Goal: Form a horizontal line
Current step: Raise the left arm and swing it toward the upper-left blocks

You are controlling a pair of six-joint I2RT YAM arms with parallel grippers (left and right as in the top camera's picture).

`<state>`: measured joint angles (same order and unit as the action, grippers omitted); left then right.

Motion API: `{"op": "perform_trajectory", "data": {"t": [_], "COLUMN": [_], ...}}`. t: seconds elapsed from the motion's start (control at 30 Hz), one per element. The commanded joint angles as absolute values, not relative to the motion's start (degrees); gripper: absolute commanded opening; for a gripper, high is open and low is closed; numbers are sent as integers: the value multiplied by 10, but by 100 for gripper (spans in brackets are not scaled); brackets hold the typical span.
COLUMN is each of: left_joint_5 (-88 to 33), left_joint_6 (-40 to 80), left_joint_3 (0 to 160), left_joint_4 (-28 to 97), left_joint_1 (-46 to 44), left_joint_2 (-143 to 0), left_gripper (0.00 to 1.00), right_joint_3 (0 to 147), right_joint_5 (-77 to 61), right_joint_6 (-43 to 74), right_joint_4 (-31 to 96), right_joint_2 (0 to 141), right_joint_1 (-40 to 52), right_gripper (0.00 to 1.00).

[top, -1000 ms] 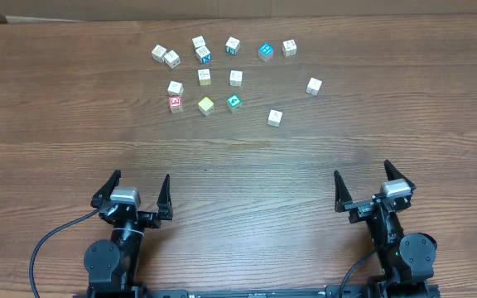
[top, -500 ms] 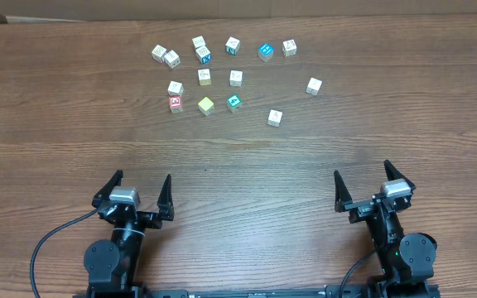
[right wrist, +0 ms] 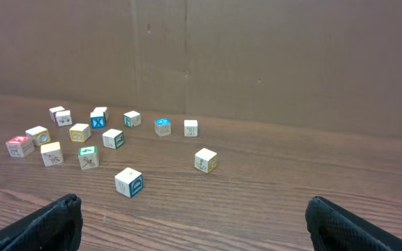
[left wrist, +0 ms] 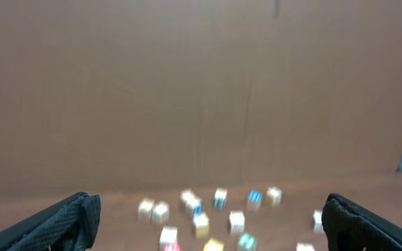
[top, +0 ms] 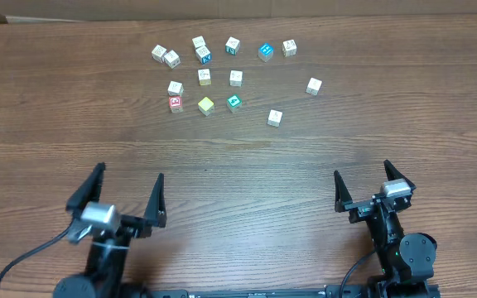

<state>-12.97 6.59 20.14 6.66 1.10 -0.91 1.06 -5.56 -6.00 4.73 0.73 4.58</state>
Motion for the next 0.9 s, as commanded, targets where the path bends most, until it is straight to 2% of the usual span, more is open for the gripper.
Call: {"op": "perform_trajectory", "data": {"t": [0.0, 0.33, 0.63, 0.87], "left_joint_5": [-149, -231, -396, -425], "left_joint_6": [79, 77, 77, 77], "left_joint_3": [261, 441, 682, 896], "left_joint_4": [66, 72, 129, 216], "left_joint_1": [11, 11, 11, 11], "left_joint_2": [-8, -146, -392, -587], "left_gripper": [100, 100, 100, 100], "right_joint_3": [5, 5, 5, 5], "right_joint_5": [-55, -55, -55, -55], "right_joint_6": [-61, -61, -61, -61], "right_joint_4": [44, 44, 44, 44], "right_joint_2": [2, 2, 2, 2], "right_joint_1": [44, 44, 44, 44], "right_gripper": [100, 100, 100, 100]}}
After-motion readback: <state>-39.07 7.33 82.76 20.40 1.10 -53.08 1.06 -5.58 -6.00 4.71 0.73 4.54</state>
